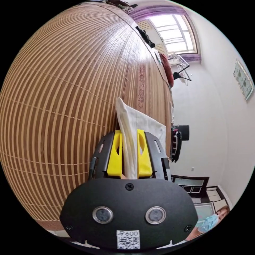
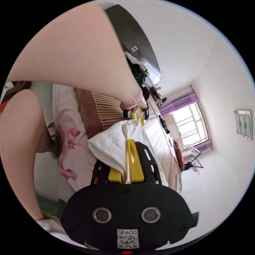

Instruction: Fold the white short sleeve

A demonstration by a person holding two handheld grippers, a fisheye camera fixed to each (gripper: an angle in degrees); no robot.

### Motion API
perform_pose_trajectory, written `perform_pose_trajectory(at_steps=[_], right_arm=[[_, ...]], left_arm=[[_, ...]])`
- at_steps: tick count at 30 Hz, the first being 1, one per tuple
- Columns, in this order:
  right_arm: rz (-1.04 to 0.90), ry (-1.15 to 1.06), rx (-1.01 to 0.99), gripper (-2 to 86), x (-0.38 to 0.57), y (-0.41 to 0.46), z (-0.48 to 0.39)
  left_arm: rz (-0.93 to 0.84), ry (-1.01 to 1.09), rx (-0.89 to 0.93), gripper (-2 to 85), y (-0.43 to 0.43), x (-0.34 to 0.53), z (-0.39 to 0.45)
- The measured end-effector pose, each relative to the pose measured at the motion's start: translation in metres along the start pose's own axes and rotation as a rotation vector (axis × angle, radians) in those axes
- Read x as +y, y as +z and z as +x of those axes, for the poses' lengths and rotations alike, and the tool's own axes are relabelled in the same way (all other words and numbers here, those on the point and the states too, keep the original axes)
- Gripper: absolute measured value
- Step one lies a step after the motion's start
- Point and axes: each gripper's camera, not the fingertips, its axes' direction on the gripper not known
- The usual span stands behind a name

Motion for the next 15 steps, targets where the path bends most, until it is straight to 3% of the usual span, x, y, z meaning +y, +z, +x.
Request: perform_pose_trajectory(at_steps=[8, 15], right_arm=[[0.104, 0.078, -0.121, -0.8, 0.083, 0.007, 0.020], [0.255, 0.203, -0.087, -0.7, 0.160, -0.009, 0.030]], left_arm=[[0.059, -0.059, 0.082, 2.7, 0.029, -0.009, -0.022], [0.137, 0.083, -0.011, 2.4, 0.024, 0.001, 0.059]])
